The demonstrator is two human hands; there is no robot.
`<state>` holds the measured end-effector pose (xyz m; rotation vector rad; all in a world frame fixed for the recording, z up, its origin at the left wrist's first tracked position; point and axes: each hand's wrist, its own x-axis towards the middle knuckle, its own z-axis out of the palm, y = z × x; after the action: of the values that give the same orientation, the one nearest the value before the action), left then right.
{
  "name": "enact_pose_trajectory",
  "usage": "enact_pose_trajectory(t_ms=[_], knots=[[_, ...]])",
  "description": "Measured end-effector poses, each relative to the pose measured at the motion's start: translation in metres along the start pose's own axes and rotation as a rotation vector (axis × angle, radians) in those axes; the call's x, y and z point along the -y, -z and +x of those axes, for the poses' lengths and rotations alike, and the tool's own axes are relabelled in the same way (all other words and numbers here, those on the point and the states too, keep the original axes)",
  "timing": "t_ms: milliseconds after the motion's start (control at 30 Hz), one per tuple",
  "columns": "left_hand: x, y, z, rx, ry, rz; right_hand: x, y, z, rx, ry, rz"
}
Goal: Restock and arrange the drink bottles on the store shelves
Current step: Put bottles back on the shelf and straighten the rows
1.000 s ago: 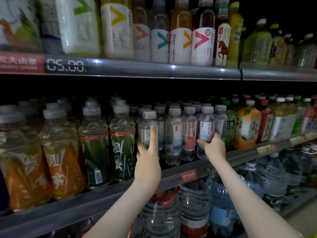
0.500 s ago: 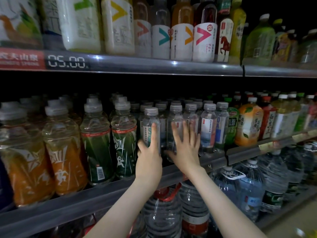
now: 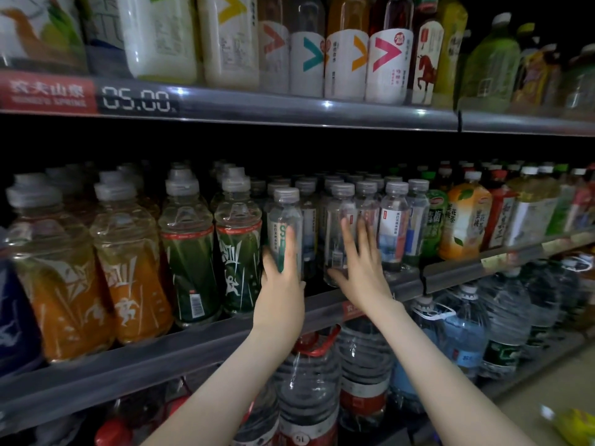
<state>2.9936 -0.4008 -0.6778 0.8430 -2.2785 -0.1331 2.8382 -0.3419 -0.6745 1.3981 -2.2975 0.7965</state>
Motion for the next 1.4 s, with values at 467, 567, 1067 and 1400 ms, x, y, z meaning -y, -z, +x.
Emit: enact_pose_trajectory(t_ms=[467, 567, 1067, 1400], knots=[[0.207, 0.017, -0.297, 0.821, -0.385, -0.201, 0.1, -0.15, -0.31, 0.576, 0.251, 0.531], [0.245, 0.021, -0.355, 0.961, -0.246, -0.208, 0.118, -0.167, -0.358, 0.87, 0.272, 0.609], [0.239, -0.005, -0.434, 1.26, -0.133, -0.299, 0.103, -0.167, -0.455, 0.916, -0.073, 0.218], [0.193, 0.027, -0.343, 0.99, 0.197, -0.544, 0.175, -0.096, -0.332, 0.614, -0.291, 0.531]])
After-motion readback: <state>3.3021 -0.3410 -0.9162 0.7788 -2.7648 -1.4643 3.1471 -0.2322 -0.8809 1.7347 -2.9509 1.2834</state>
